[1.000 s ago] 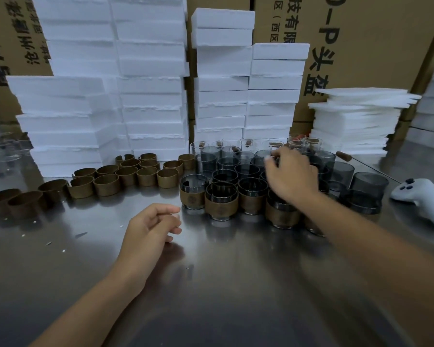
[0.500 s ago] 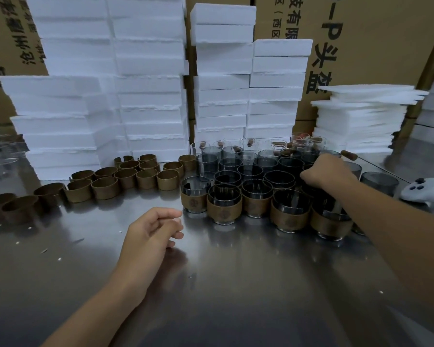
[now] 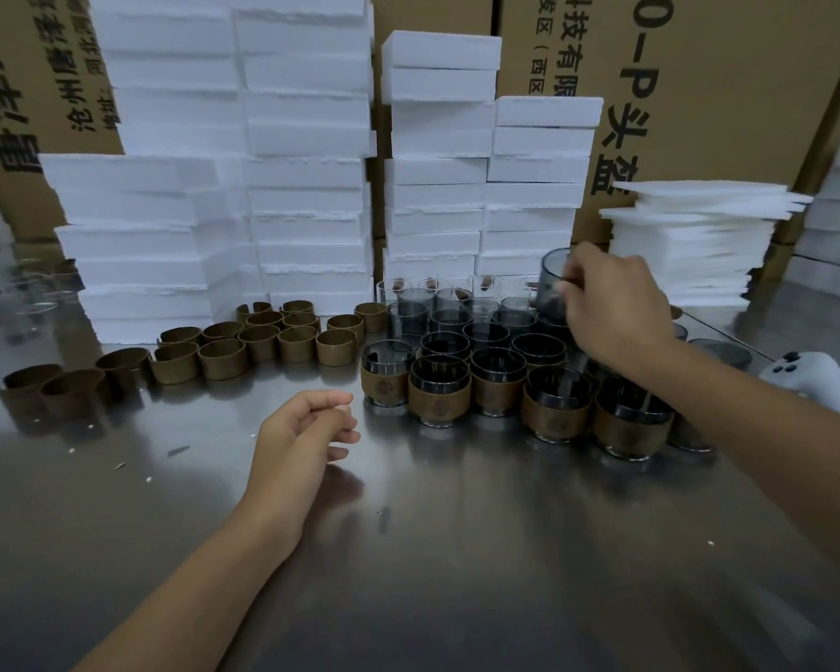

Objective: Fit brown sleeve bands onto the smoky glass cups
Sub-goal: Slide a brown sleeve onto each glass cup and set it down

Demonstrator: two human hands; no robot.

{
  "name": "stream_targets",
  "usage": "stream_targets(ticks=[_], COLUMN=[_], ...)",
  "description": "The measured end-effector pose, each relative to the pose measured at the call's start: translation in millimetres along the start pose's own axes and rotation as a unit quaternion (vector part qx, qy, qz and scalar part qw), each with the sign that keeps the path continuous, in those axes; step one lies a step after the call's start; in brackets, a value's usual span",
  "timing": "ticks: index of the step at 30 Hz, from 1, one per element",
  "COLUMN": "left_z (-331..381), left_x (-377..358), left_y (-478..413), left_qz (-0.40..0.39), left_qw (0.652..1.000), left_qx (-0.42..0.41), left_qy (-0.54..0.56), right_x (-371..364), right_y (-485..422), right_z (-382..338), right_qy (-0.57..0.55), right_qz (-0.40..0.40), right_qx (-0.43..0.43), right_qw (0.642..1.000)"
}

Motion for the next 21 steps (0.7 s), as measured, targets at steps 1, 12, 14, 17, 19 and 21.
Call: stream_targets(ticks=[1,12,14,17,19,21], left_z=[3,7,8,8,7,7], left_x=[-1,-34,-31,-26,-25,-23], left_y=[3,36,35,32,30,28], left_qz=[-0.001,-0.158,-0.146,-0.134,-0.132,-0.127], left_qw=[1.0,0.978,0.978,0.98,0.983,0.985], left_qx=[-0.008,-0.065,-0.079,-0.075,-0.067,-0.064], left_qy=[-0.009,-0.118,-0.128,-0.125,-0.113,-0.094], right_x=[8,-16,-19,-23,-37,-54], right_y=[2,94,102,108,112,118], right_z=[-18,-151,-154,-147,-136,-128], right_qy=[-0.018,-0.256,-0.292,-0.396,-0.501,-0.576], right_qz=[0.012,-0.038,-0.011,0.029,0.026,-0.003], right_qx=[0.028,0.099,0.099,0.056,-0.008,-0.061], right_qw=[0.999,0.961,0.951,0.916,0.865,0.816])
Point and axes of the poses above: each hand's wrist, its own y-axis away from the middle knuckle, its own x-axis out of the back of the hand, z = x × y, the point moved 10 cm from there along -y, towards the middle knuckle, and after that the axes turned 14 degrees about x, right-handed, at the moved point
